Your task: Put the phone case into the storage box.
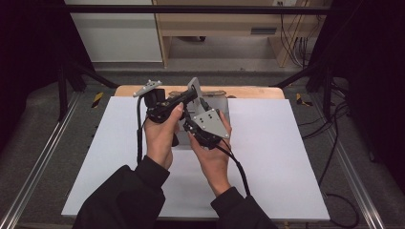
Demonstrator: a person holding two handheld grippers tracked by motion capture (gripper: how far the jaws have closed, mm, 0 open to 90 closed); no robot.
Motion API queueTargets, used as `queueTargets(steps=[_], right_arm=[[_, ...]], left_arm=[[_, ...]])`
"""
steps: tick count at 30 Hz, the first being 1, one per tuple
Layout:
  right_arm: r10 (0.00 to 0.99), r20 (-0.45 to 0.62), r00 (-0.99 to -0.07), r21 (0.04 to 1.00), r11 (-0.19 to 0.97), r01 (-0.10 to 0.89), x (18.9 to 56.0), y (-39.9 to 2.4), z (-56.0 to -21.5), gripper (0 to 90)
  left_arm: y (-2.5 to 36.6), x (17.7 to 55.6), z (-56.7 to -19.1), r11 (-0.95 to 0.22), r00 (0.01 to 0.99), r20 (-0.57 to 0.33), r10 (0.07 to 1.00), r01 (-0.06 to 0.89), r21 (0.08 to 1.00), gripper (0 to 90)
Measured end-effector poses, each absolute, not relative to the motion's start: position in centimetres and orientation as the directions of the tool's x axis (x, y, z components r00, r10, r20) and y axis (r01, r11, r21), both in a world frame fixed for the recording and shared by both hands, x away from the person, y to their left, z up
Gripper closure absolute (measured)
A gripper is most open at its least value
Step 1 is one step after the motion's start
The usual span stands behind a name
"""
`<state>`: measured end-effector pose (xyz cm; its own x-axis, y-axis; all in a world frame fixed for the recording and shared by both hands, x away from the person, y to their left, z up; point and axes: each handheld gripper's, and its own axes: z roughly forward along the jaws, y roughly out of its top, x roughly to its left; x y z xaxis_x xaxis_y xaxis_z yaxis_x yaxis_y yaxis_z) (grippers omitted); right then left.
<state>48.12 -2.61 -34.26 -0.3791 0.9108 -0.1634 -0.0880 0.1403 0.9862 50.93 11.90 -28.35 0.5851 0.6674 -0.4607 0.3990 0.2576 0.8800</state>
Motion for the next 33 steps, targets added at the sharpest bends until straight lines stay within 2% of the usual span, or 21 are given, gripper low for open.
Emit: queueTargets(steps=[5, 33], right_arm=[[0.915, -0.165, -0.367, 0.986, 0.142, -0.09, 48.21, -2.65, -34.27, 50.6], [0.923, -0.149, -0.356, 0.989, 0.13, -0.076, 48.27, -2.61, -34.94, 57.0]], left_arm=[[11.86, 50.82, -28.29, 0.254, 0.587, -0.456, 0.669, 0.397, 0.882, 82.3], [12.05, 50.77, -28.37, 0.253, 0.58, -0.458, 0.674, 0.401, 0.88, 82.2]])
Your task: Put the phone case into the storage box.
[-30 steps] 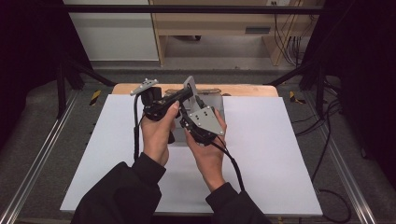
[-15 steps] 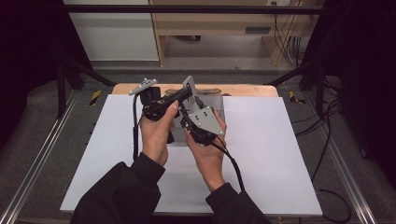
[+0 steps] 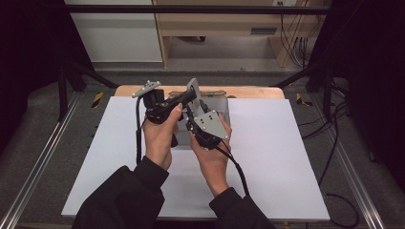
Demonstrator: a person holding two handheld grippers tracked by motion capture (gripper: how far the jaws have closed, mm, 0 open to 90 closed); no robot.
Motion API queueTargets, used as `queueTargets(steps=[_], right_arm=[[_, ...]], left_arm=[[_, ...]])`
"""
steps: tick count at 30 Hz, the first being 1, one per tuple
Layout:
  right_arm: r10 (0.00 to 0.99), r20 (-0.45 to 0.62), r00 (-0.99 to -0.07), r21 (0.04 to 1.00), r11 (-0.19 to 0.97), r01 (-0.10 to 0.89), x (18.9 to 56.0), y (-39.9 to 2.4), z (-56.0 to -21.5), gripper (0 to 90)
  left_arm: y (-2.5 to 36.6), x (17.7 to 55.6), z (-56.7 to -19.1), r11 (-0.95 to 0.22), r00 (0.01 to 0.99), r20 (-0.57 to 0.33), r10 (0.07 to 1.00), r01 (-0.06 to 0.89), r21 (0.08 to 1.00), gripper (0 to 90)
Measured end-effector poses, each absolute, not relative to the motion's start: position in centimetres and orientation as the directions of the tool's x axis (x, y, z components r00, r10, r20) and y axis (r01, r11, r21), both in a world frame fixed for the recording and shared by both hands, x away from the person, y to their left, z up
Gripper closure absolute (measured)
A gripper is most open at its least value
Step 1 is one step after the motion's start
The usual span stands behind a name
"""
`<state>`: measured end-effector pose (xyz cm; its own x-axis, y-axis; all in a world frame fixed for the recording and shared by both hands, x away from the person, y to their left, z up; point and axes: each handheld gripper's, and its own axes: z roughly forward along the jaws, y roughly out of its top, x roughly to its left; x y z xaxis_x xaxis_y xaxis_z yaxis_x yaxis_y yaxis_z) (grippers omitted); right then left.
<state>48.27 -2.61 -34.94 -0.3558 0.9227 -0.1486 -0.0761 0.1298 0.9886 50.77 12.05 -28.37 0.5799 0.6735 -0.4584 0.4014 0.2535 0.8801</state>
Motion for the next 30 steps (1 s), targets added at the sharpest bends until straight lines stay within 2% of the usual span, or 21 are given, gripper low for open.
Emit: queueTargets(steps=[30], right_arm=[[0.927, -0.163, -0.339, 0.986, 0.144, -0.082, 48.21, -2.48, -35.15, 63.6]], left_arm=[[12.04, 50.64, -28.78, 0.252, 0.572, -0.464, 0.676, 0.412, 0.875, 82.2]])
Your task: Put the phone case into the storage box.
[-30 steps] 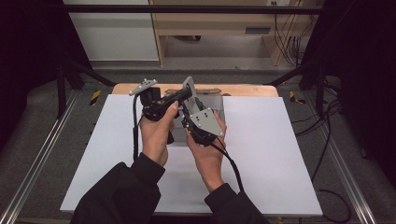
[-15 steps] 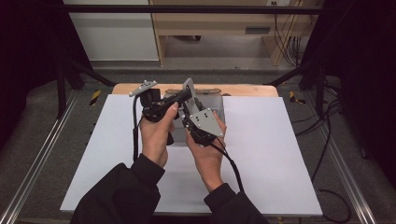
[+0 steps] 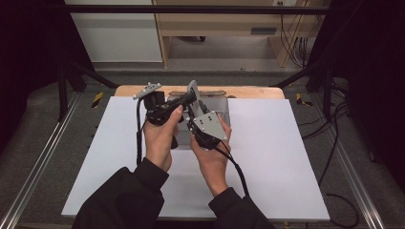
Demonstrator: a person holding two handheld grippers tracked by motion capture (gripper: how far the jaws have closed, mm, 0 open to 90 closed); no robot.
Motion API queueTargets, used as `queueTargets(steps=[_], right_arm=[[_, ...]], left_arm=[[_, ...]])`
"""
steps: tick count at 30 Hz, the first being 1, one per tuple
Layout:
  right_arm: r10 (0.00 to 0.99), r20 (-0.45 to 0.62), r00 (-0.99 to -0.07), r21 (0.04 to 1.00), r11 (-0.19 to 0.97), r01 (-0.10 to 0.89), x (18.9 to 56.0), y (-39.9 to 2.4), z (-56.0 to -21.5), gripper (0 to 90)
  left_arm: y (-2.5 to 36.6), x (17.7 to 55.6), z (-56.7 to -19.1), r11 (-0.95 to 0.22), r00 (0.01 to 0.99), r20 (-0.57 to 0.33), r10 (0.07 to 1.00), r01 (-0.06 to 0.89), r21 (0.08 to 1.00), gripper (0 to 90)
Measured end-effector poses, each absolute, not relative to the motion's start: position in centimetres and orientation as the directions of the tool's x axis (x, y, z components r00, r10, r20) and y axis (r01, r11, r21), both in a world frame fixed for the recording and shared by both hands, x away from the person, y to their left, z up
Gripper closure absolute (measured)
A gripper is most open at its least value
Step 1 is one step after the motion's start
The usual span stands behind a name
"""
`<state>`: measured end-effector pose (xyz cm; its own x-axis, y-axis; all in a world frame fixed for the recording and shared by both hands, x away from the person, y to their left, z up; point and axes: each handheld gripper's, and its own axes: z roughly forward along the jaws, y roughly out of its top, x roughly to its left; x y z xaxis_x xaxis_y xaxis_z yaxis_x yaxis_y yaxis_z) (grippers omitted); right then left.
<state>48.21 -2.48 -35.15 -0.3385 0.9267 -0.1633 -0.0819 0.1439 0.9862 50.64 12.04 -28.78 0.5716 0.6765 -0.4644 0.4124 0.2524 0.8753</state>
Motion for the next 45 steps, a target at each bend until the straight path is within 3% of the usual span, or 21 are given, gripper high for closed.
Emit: queueTargets(steps=[45], right_arm=[[0.922, -0.194, -0.336, 0.981, 0.172, -0.095, 47.98, -2.36, -35.13, 75.2]], left_arm=[[12.31, 50.59, -28.76, 0.27, 0.561, -0.487, 0.67, 0.427, 0.863, 79.6]])
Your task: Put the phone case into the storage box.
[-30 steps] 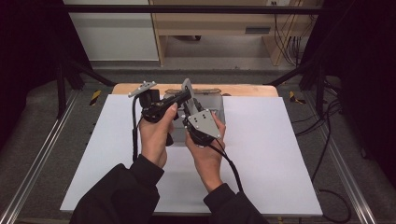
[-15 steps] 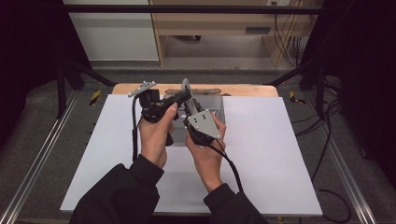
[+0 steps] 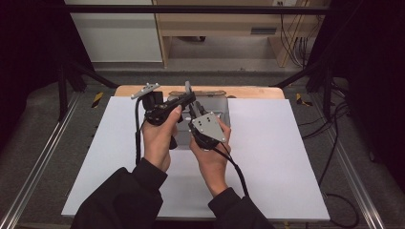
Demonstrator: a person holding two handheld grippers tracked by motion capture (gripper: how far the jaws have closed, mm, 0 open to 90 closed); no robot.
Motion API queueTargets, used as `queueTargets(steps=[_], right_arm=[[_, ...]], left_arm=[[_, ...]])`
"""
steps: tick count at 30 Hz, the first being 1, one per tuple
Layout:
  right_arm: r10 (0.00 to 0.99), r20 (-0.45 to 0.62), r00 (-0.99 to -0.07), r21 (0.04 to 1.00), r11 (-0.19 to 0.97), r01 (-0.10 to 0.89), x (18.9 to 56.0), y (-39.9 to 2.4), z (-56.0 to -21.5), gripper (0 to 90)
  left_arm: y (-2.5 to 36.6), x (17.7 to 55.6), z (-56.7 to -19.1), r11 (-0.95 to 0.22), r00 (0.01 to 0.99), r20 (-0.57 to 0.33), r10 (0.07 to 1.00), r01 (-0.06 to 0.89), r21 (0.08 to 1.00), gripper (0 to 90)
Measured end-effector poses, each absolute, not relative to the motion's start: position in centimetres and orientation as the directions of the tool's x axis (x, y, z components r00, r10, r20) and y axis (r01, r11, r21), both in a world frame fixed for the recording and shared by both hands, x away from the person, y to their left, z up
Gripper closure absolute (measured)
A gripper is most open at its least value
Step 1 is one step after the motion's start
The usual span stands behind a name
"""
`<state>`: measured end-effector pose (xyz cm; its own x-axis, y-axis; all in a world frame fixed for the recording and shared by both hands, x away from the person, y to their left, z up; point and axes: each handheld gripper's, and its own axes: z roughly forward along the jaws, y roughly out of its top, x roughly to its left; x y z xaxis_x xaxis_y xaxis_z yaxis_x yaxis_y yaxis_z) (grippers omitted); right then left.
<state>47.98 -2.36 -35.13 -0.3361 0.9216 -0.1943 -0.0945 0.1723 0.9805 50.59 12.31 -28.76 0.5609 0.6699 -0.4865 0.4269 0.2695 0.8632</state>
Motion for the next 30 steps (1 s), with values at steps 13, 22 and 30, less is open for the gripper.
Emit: queueTargets(steps=[13, 22, 30], right_arm=[[0.921, -0.18, -0.346, 0.983, 0.158, -0.091, 48.0, -2.5, -35.2, 79.7], [0.92, -0.156, -0.36, 0.987, 0.136, -0.081, 47.9, -2.8, -35.2, 80.4], [0.92, -0.109, -0.376, 0.994, 0.101, -0.042, 48.4, -3.7, -35.6, 80.5]], left_arm=[[12.4, 50.6, -28.8, 0.258, 0.568, -0.481, 0.668, 0.429, 0.866, 79.6], [12.2, 50.5, -29.0, 0.264, 0.571, -0.482, 0.664, 0.424, 0.866, 79.3], [12.4, 49.8, -29.0, 0.247, 0.575, -0.442, 0.689, 0.388, 0.888, 65.5]])
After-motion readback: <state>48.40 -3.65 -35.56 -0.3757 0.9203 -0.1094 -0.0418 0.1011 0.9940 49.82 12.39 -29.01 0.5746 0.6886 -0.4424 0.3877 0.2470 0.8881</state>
